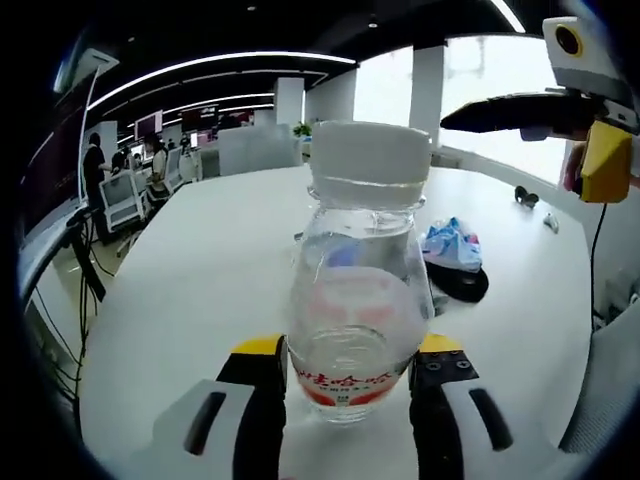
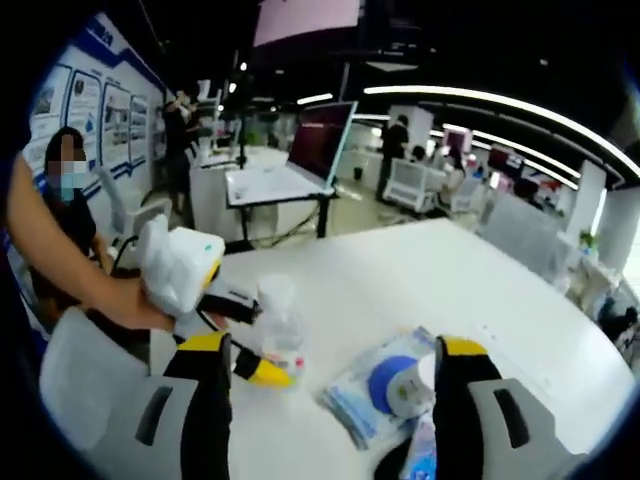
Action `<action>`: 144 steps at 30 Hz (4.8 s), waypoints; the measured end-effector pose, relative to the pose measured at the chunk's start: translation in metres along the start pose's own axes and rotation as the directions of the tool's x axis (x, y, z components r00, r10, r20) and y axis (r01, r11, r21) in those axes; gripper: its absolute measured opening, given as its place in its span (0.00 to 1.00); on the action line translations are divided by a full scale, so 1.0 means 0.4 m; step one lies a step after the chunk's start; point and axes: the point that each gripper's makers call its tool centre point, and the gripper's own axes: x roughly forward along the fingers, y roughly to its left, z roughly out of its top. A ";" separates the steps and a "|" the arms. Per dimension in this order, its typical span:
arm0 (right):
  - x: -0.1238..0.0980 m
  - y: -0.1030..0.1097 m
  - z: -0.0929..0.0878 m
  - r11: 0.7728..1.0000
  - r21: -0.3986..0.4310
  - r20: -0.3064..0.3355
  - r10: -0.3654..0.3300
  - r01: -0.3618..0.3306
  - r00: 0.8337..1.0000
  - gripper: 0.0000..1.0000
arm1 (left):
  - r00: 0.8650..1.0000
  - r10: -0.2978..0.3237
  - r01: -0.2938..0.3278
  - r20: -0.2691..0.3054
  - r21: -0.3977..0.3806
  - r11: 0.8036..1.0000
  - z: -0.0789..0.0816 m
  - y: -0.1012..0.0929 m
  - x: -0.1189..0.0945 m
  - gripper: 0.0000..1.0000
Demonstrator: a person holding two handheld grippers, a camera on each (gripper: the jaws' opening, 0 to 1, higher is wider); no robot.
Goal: Arrange the tabletop items into an orderly group along one side of the table until the central work area is clear of visible clutter.
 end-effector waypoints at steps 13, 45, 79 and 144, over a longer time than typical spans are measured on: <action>-0.056 -0.035 -0.031 0.998 0.037 0.029 -0.041 0.040 0.999 0.92 | 1.000 0.021 -0.021 -0.011 -0.001 1.000 -0.005 0.001 0.024 0.46; -0.191 -0.004 -0.201 0.973 0.217 0.039 -0.092 0.081 0.995 0.98 | 0.995 0.085 -0.084 0.045 -0.022 0.996 -0.003 0.034 0.007 0.38; -0.252 0.012 -0.263 0.935 0.342 0.067 -0.124 0.094 0.990 0.99 | 0.978 0.174 -0.167 0.119 -0.062 0.984 0.110 0.139 0.022 0.39; -0.210 0.016 -0.326 0.949 0.310 0.004 -0.056 0.052 0.998 1.00 | 0.941 0.311 -0.298 0.135 -0.103 0.949 0.151 0.351 0.151 0.39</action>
